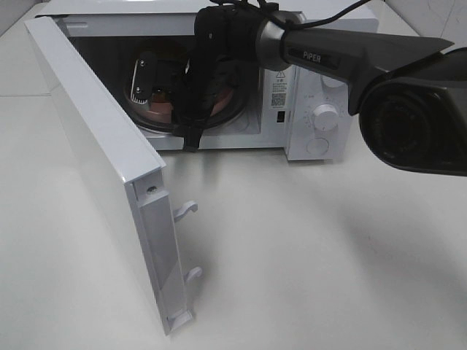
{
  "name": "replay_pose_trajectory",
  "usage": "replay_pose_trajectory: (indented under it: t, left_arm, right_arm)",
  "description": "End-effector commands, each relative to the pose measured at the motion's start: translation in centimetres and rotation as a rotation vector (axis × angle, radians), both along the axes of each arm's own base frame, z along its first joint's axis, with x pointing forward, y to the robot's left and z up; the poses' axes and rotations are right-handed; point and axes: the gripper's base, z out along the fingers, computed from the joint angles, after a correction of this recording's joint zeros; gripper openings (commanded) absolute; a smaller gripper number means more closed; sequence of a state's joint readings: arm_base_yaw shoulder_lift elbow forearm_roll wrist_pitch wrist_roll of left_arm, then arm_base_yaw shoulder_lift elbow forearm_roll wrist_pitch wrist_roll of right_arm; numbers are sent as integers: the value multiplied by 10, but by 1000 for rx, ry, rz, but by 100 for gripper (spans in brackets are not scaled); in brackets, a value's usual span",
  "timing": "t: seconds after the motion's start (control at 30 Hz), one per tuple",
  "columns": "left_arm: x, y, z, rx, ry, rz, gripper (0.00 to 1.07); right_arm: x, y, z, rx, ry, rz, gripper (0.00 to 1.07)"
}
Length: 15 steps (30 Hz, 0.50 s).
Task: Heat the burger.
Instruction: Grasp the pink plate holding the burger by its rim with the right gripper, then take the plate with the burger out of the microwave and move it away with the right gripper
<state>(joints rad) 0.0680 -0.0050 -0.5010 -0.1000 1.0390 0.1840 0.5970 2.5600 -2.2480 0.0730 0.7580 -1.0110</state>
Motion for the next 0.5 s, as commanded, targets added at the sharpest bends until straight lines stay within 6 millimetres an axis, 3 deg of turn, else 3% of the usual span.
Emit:
replay_pose_trajectory:
  t: [0.03,0.5]
  left_arm:
    - [-3,-1,-1,-6,-21,-2,101]
    - [-3,-1,-1,-6,-21,-2,101]
  right_arm:
    - [-2,-4,-9,-40,44,-3,0]
    - [-6,-8,-11,-89,91,13,0]
